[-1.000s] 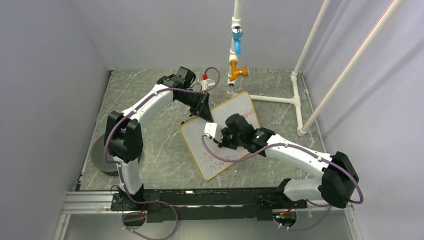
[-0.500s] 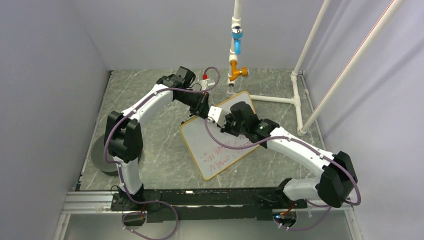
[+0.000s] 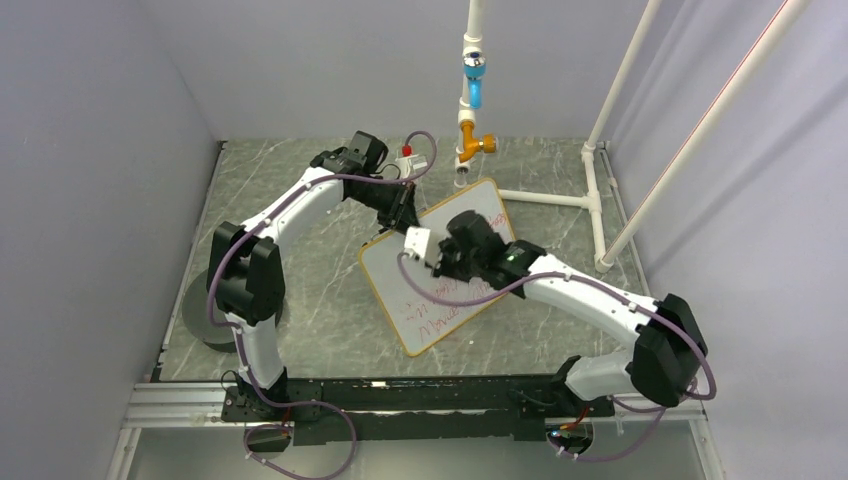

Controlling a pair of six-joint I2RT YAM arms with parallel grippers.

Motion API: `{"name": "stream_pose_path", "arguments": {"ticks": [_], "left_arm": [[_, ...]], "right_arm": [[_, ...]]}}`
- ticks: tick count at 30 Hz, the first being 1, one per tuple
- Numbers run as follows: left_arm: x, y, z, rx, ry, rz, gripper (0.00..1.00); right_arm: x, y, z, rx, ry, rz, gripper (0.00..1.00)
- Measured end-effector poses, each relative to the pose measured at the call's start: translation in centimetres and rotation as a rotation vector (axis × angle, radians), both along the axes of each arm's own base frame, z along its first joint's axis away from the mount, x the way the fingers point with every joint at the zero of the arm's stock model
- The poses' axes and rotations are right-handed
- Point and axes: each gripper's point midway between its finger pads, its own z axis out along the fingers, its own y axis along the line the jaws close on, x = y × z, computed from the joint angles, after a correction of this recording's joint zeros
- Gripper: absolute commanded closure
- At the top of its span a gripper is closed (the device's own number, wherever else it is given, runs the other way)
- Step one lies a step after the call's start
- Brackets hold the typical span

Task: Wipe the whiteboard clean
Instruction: Erase the whiteboard at the center of the board.

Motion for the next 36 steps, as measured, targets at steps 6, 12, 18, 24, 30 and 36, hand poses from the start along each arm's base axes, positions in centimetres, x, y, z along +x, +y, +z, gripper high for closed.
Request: {"name": "stream_pose_path", "arguments": {"ticks": [6,12,18,24,30,36], "left_arm": [[-0.3,-0.1,0.1,-0.004,0.015,-0.004,1.0],[-0.8,-0.1,0.1,0.006,0.033,-0.007,1.0],[-0.3,0.1,0.0,0.004,0.007,-0.008,1.0],[0.1,0.1,0.1,-0.002,0.003,0.005,1.0],[-0.8,-0.1,0.1,0.0,0.035,-0.01,1.0],[-0.8,0.0,0.0,0.006,0.038,-0.007,1.0]], "right_arm": [[4.2,-4.4,2.3,0.05,-0.1,-0.178,1.0],[0.3,-2.6,-0.1,0.014,-0.054,-0.057,1.0],[-0.5,0.3,-0.1,-0.01,0.004,0.014,1.0],[6.0,-3.4,3.8,0.096,-0.097,-0.18,1.0],[4.2,-6.0,1.4,0.073,-0.106,-0.19,1.0],[-0.6,-1.0,-0.2,0.066,-0.007,0.018,1.0]]}}
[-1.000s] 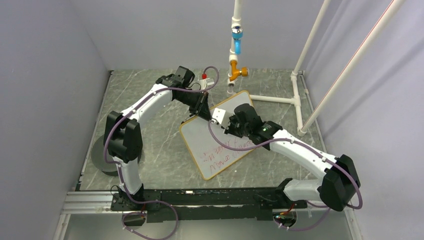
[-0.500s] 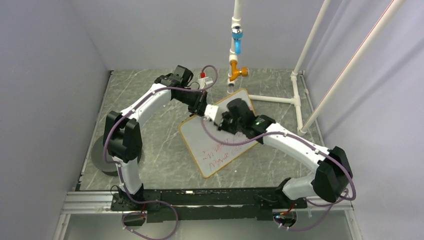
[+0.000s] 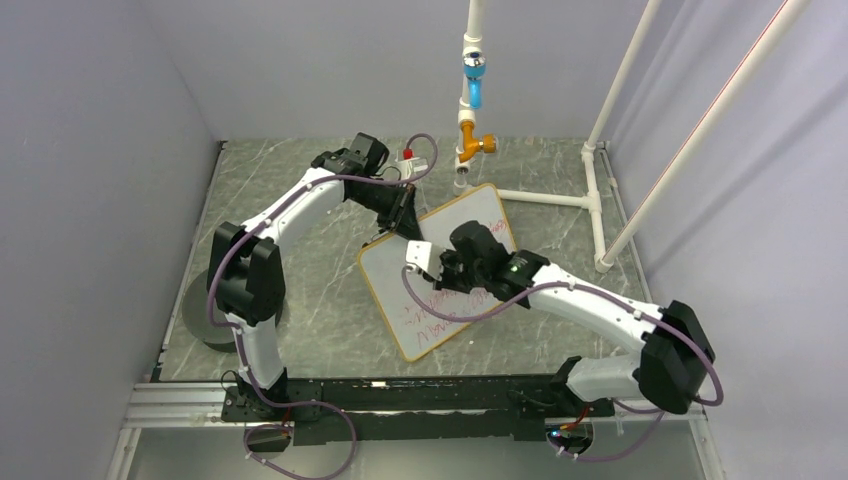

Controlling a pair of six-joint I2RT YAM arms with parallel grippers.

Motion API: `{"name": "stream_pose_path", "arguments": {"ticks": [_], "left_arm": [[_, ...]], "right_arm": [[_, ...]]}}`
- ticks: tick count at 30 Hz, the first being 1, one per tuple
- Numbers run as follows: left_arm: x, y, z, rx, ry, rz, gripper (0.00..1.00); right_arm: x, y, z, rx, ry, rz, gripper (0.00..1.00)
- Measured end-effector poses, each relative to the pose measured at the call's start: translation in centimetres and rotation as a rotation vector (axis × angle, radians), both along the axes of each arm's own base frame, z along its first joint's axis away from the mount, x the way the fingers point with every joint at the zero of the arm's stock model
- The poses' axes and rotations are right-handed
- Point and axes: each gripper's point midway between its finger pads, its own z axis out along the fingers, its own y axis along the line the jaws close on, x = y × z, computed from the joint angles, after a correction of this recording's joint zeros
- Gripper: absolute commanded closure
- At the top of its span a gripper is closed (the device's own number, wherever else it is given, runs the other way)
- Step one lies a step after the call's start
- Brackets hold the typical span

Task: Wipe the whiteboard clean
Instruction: Erase the whiteboard at the center of the board.

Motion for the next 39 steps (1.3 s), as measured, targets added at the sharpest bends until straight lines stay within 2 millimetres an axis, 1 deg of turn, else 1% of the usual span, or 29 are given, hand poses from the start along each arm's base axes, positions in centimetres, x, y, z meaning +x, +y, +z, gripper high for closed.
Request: {"name": "stream_pose_path", "arguments": {"ticks": [2,3,5,8,10,11,13,15,17,19,20,21,22,23,25,26,28,29,31,33,35,37,39], "left_arm": [[0.1,0.0,0.0,0.0,-0.009,-0.001,1.0],[0.2,0.1,0.0,0.0,-0.013,0.0,1.0],[0.6,0.0,0.0,-0.006,-0.029,0.005,1.0],[0.5,-0.1,0.1,-0.012,-0.027,0.002,1.0],[0.2,-0.2,0.2,-0.02,-0.016,-0.007,1.0],[0.1,-0.2,0.3,-0.022,-0.011,-0.011,1.0],[-0.2,-0.3,0.3,-0.024,-0.002,-0.017,1.0],[-0.5,-0.3,0.3,-0.017,0.007,-0.019,1.0],[-0.5,-0.2,0.1,-0.005,0.014,-0.015,1.0],[-0.5,-0.1,0.1,-0.005,0.013,-0.013,1.0],[-0.4,-0.1,0.1,-0.007,0.011,-0.014,1.0],[-0.4,-0.1,0.1,-0.008,0.009,-0.015,1.0],[-0.4,-0.1,0.1,-0.008,0.007,-0.016,1.0],[-0.4,-0.1,0.1,-0.008,0.002,-0.017,1.0],[-0.1,-0.1,0.1,-0.01,-0.014,-0.017,1.0],[0.0,-0.1,0.1,-0.014,-0.021,-0.017,1.0],[0.1,-0.2,0.1,-0.019,-0.028,-0.019,1.0],[0.1,-0.2,0.2,-0.022,-0.027,-0.02,1.0],[-0.1,-0.2,0.3,-0.029,-0.016,-0.026,1.0],[-0.4,-0.3,0.5,-0.039,-0.006,-0.034,1.0],[-0.6,-0.3,0.5,-0.038,0.004,-0.037,1.0],[-0.8,-0.2,0.5,-0.032,0.012,-0.037,1.0],[-0.8,-0.1,0.4,-0.029,0.014,-0.034,1.0]], "right_arm": [[0.5,1.0,0.7,0.012,0.017,0.001,1.0],[1.3,1.3,1.3,0.029,0.021,-0.017,1.0],[3.3,0.9,2.8,0.067,0.001,-0.069,1.0],[6.6,-2.0,4.7,0.112,-0.059,-0.186,1.0],[7.6,-3.8,5.2,0.121,-0.091,-0.236,1.0],[7.7,-4.7,5.1,0.122,-0.102,-0.252,1.0],[6.6,-5.5,3.9,0.11,-0.092,-0.244,1.0],[4.5,-5.0,2.1,0.094,-0.057,-0.195,1.0],[2.0,-3.3,0.5,0.069,-0.016,-0.099,1.0],[-0.3,-1.4,-0.5,0.05,0.029,-0.003,1.0],[-1.2,-0.4,-0.8,0.045,0.056,0.04,1.0],[-1.6,0.1,-0.8,0.042,0.072,0.062,1.0],[-1.5,0.6,-0.5,0.044,0.084,0.069,1.0],[-1.0,0.9,-0.1,0.049,0.092,0.057,1.0],[0.6,1.0,1.2,0.075,0.084,0.015,1.0],[1.9,0.6,2.1,0.099,0.07,-0.02,1.0],[4.8,-1.3,3.8,0.138,0.015,-0.111,1.0],[5.8,-2.5,4.3,0.145,-0.011,-0.15,1.0],[6.7,-4.7,4.7,0.142,-0.053,-0.208,1.0],[5.9,-5.6,4.0,0.128,-0.06,-0.208,1.0],[4.3,-5.7,2.5,0.108,-0.039,-0.175,1.0],[2.4,-5.0,0.9,0.081,-0.009,-0.121,1.0],[0.2,-3.5,-0.3,0.053,0.027,-0.041,1.0]]}}
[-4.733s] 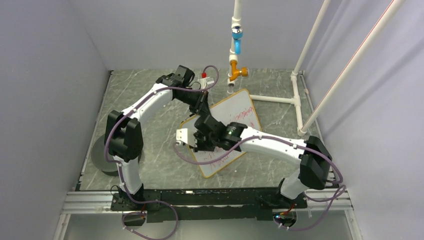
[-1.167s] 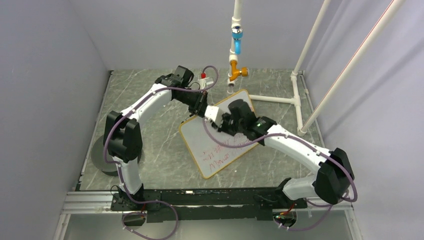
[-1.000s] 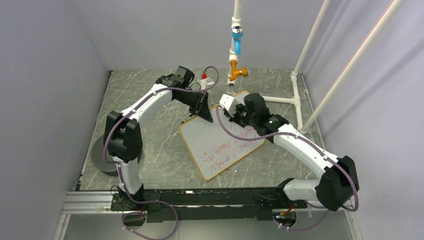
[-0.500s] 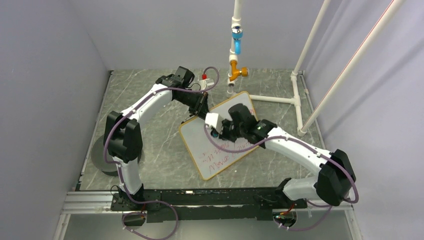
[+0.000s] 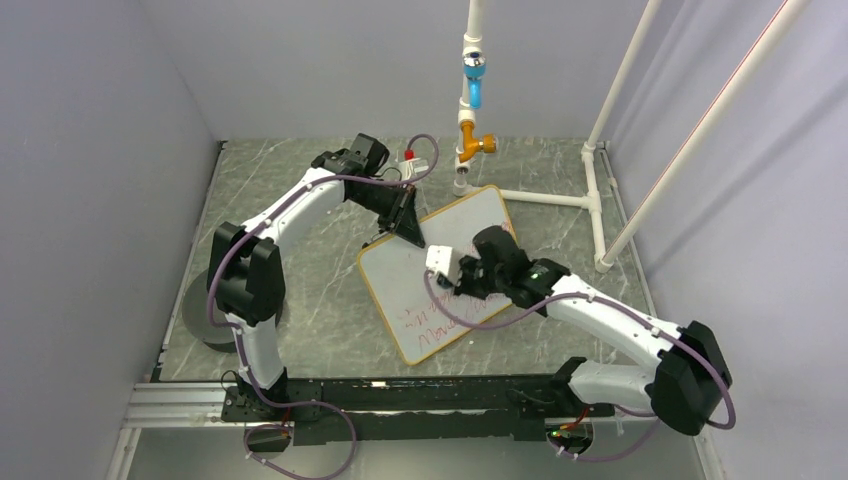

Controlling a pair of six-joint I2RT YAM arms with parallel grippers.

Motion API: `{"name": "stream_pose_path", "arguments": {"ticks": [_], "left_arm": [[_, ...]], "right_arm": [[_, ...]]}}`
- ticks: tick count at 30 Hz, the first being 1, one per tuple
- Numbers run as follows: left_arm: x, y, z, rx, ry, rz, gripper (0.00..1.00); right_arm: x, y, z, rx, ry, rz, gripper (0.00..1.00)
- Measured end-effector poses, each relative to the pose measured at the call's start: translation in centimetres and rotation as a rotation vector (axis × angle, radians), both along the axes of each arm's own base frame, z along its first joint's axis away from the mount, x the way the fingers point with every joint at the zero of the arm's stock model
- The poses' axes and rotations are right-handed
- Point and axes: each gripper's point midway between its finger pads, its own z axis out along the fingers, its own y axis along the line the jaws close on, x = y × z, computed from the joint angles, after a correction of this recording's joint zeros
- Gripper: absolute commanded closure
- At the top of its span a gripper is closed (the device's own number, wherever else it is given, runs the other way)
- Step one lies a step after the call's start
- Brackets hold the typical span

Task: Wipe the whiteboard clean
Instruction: Erase the whiteboard at the center of the board.

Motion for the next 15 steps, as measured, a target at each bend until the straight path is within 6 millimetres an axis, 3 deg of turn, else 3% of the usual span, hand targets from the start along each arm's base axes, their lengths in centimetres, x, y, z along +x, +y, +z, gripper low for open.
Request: {"name": "stream_pose_path", "arguments": {"ticks": [3,6,8,11,13,15], "left_arm": [[0.1,0.0,0.0,-0.004,-0.004,-0.001,1.0],[0.4,0.0,0.0,-0.004,-0.02,0.003,1.0],[0.8,0.0,0.0,-0.008,-0.034,0.008,1.0],[0.7,0.0,0.1,-0.012,-0.033,0.007,1.0],[0.5,-0.1,0.2,-0.017,-0.023,0.001,1.0],[0.2,-0.1,0.4,-0.02,-0.017,-0.004,1.0]], "right_arm": [[-2.2,2.4,-0.7,-0.017,0.041,0.105,1.0],[-0.5,2.8,0.3,-0.011,0.046,0.065,1.0],[1.9,2.1,1.9,0.018,0.019,-0.002,1.0],[5.6,-0.5,4.3,0.053,-0.069,-0.126,1.0],[6.3,-2.4,4.6,0.047,-0.103,-0.174,1.0],[5.4,-3.1,3.8,0.036,-0.103,-0.17,1.0]]}}
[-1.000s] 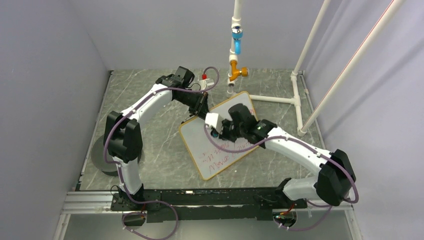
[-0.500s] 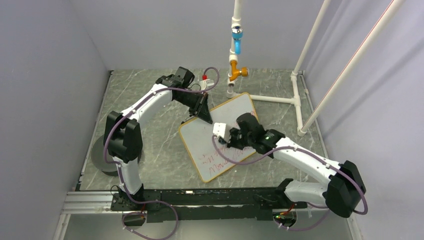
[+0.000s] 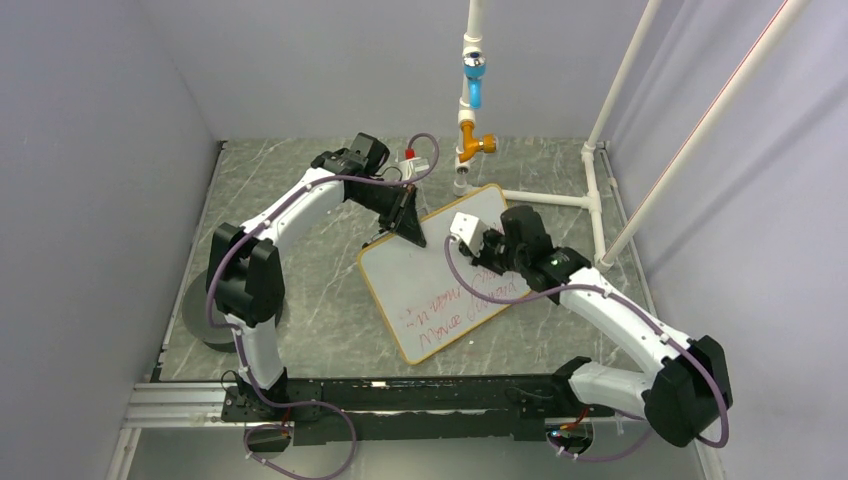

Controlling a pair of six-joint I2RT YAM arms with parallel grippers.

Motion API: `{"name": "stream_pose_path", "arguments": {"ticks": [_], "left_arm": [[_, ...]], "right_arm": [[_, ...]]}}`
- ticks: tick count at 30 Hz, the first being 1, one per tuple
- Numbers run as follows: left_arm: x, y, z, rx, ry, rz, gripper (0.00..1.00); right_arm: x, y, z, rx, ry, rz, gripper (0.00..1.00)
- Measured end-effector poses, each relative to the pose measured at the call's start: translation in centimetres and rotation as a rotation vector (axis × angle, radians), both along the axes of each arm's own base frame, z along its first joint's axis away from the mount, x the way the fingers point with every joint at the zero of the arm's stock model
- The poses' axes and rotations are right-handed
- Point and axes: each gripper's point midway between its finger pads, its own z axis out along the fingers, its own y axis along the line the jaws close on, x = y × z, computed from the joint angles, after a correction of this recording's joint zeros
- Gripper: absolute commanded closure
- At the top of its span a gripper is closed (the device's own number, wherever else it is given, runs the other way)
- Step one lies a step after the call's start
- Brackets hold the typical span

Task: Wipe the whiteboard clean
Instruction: Erase the whiteboard at the center of the board.

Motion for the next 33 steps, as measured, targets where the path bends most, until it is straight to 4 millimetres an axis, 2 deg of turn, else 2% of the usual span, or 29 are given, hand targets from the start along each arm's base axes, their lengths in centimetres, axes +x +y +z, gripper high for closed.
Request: {"name": "stream_pose_path", "arguments": {"ticks": [2,4,6,8,10,13,16,18,21,23,25,28,30,33], "left_arm": [[-0.3,0.1,0.1,0.006,0.008,-0.001,1.0],[-0.3,0.1,0.0,0.011,0.01,0.0,1.0],[-0.3,0.1,0.0,0.01,0.009,0.0,1.0],[-0.3,0.1,0.1,0.005,0.009,-0.002,1.0],[-0.3,0.1,0.1,0.004,0.004,-0.002,1.0],[0.0,0.0,0.1,0.003,-0.012,0.0,1.0],[0.0,0.0,0.2,-0.001,-0.012,-0.002,1.0],[-0.2,-0.1,0.3,-0.005,-0.008,-0.006,1.0],[-0.5,-0.1,0.3,-0.005,0.006,-0.011,1.0],[-0.7,-0.1,0.2,0.003,0.012,-0.011,1.0],[-0.6,0.0,0.1,0.008,0.012,-0.008,1.0],[-0.6,-0.1,0.2,0.004,0.007,-0.009,1.0],[-0.6,-0.1,0.2,0.003,0.004,-0.01,1.0],[-0.2,-0.1,0.1,0.003,-0.013,-0.007,1.0]], "right_arm": [[-1.6,-0.3,-1.6,-0.018,0.029,0.023,1.0],[-3.4,0.6,-2.9,-0.036,0.068,0.079,1.0],[-5.5,2.3,-3.6,-0.052,0.104,0.161,1.0],[-6.6,3.8,-3.7,-0.056,0.132,0.215,1.0],[-6.0,4.9,-2.9,-0.043,0.142,0.216,1.0],[-3.0,4.7,-0.5,0.011,0.119,0.134,1.0],[0.8,2.2,2.1,0.055,0.034,0.007,1.0],[1.8,0.5,2.5,0.052,-0.005,-0.043,1.0],[0.3,-0.6,0.9,0.029,0.001,-0.034,1.0],[-1.8,-0.4,-1.2,0.007,0.04,0.011,1.0],[-4.3,0.8,-3.0,-0.022,0.097,0.089,1.0],[-6.7,3.1,-3.9,-0.037,0.152,0.197,1.0],[-6.6,4.2,-3.4,-0.033,0.172,0.213,1.0],[-3.8,4.6,-1.2,0.011,0.141,0.142,1.0]]}}
